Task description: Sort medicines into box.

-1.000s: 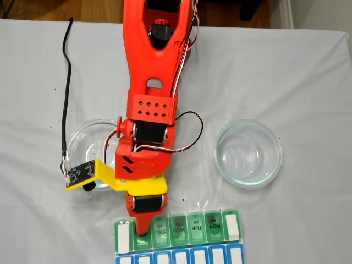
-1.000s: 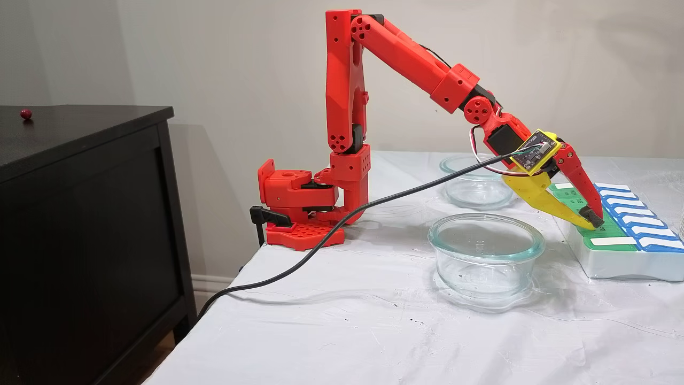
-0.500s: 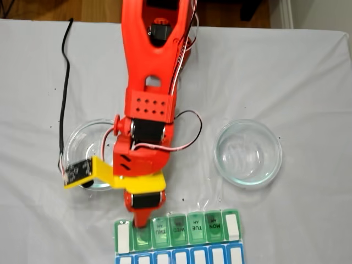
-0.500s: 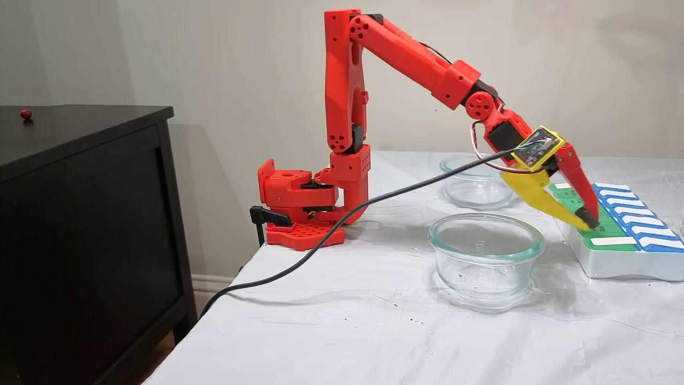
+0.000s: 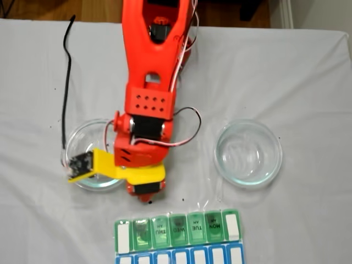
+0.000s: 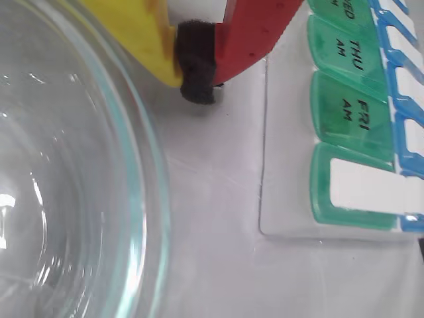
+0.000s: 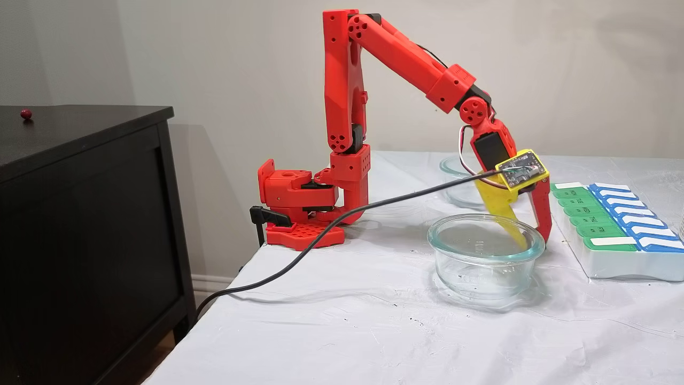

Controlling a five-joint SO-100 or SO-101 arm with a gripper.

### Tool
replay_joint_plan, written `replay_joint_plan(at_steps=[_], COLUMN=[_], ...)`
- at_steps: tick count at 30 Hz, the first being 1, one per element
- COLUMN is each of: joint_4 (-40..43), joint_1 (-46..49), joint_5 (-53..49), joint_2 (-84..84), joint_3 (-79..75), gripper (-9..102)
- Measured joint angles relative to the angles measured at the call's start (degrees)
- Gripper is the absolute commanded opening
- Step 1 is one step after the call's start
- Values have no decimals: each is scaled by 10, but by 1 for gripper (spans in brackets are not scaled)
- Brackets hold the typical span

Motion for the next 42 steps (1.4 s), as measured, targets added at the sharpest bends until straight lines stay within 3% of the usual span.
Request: replay_joint_plan(at_steps=[14,20,33,42], joint_4=[92,217,396,413], joint_1=[-47,-56,-112,-107], joint_5=[24,-39,-81,-81], joint_2=[425,609,654,655], joint_3=[168,275,400,400], gripper=[0,0,3,0])
